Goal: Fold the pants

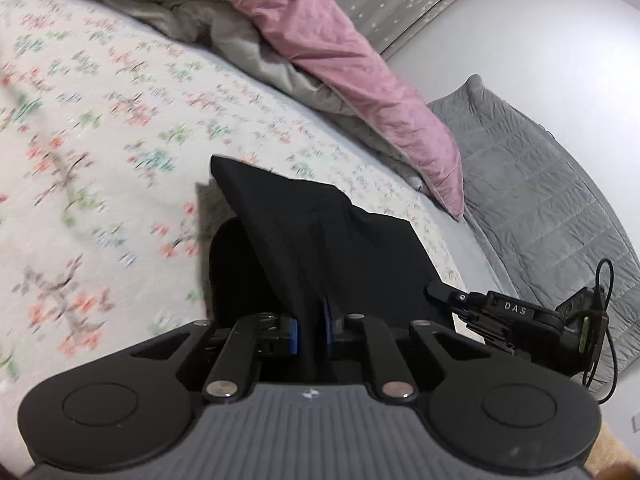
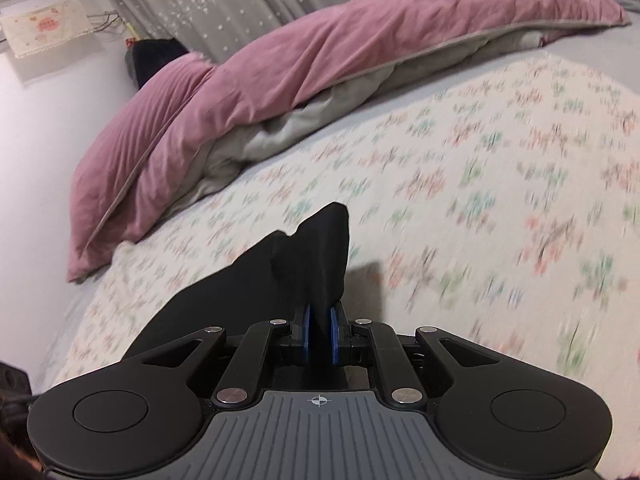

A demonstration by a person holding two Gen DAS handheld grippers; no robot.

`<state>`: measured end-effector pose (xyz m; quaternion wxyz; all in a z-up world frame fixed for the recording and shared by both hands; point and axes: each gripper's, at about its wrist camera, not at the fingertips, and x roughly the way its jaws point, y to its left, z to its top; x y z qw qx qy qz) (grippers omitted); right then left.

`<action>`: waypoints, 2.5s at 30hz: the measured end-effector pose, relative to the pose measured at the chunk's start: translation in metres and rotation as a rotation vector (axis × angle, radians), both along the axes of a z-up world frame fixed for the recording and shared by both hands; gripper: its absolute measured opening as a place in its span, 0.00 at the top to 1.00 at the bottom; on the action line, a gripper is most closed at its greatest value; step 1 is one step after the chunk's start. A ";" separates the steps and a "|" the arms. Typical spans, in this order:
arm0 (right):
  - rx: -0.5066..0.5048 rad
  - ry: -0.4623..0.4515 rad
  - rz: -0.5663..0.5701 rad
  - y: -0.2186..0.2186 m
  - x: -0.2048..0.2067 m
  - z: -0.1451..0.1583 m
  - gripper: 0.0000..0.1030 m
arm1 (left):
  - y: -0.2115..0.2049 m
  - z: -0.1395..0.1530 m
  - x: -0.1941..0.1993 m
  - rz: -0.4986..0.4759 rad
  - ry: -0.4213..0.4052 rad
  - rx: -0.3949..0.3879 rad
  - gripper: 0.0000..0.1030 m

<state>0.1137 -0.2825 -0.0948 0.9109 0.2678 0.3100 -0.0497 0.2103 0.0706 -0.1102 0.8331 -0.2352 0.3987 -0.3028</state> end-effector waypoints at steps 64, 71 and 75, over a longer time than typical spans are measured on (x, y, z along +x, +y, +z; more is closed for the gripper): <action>-0.499 0.188 -0.046 0.117 -0.179 0.078 0.02 | -0.061 0.086 -0.199 0.211 -0.093 0.737 0.00; -0.517 0.206 -0.027 0.125 -0.178 0.079 0.02 | -0.062 0.085 -0.201 0.205 -0.077 0.747 0.00; -0.519 0.210 -0.024 0.127 -0.179 0.078 0.02 | -0.062 0.085 -0.202 0.202 -0.075 0.746 0.00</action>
